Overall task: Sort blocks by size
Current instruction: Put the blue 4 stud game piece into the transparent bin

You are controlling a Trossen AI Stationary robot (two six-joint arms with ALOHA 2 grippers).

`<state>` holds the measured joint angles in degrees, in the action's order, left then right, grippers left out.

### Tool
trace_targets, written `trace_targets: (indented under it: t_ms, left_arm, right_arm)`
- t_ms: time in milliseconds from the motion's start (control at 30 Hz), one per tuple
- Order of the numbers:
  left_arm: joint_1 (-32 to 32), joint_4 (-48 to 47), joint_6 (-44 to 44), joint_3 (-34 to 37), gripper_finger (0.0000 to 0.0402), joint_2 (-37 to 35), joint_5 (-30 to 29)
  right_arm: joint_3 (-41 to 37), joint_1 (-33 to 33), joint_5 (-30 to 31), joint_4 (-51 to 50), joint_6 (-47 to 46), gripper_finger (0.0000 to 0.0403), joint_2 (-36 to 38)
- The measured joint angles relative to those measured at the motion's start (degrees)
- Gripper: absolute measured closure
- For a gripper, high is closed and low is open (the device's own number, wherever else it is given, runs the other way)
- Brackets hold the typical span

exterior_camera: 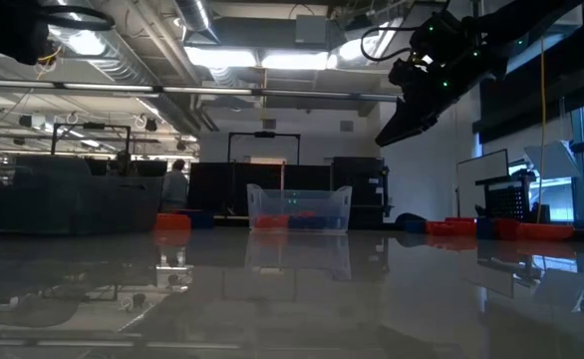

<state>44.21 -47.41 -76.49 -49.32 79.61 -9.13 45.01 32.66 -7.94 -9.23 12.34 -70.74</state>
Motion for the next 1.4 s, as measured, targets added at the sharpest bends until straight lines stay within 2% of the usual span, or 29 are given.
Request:
trace_targets:
  t_ms: [267,400,633,900,1133,1400]
  left_arm:
    - [0.8,0.2,-1.8,1.0,0.0181,0.0,1.5]
    - [3.0,5.1,-7.2,3.2,0.0181,0.1,5.9]
    - [6.3,8.0,-12.6,4.7,0.0181,0.1,6.9]
    - [9.5,7.1,-10.6,4.9,0.0181,0.4,7.5]
    - [9.4,7.2,-4.0,4.7,0.0181,5.3,7.5]
    - [7.0,6.3,-2.9,4.7,0.0181,5.6,6.0]
  right_arm:
    - [0.0,0.0,0.0,-0.5,0.0,0.0210,0.0]
    - [0.0,0.0,0.0,-1.4,0.0,0.0210,0.0]
    - [0.0,0.0,0.0,-1.3,0.0,0.0210,0.0]
    - [0.0,0.0,0.0,-1.3,0.0,0.0210,0.0]
    - [0.0,0.0,0.0,-1.2,0.0,0.0210,0.0]
    - [0.0,0.0,0.0,-1.2,0.0,0.0210,0.0]
